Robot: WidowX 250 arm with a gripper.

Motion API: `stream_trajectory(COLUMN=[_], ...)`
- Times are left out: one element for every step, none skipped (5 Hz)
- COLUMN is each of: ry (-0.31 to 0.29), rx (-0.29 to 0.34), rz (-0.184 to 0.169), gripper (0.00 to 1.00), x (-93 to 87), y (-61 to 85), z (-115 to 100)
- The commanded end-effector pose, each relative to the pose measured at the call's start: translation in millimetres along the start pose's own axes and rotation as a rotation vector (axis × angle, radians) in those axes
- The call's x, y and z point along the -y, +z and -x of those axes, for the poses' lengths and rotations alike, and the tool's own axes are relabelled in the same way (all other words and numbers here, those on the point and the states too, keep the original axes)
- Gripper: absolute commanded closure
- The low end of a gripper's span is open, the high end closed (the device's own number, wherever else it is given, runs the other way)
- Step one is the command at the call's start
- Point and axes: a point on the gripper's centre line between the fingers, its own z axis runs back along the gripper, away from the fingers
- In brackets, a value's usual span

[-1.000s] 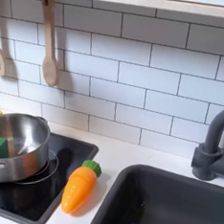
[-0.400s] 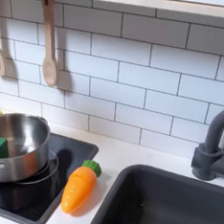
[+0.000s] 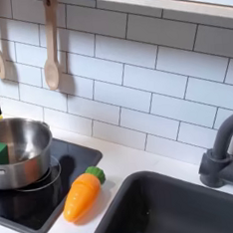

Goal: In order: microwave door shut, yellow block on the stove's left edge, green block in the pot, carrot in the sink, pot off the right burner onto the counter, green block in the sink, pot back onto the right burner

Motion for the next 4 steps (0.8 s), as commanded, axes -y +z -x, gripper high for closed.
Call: stream_trajectory(ry=[-0.046, -0.054, -0.058, -0.058], rx=[-0.011, -0.026, -0.029, -0.035], rz=[0.028, 0.039, 0.038, 0.031], gripper=[0.0, 0.0, 0.0, 0.0], x=[19.0, 25.1, 28.3, 27.3], y=[-12.2, -21.9, -27.3, -30.1], z=[-3, -1, 0, 2])
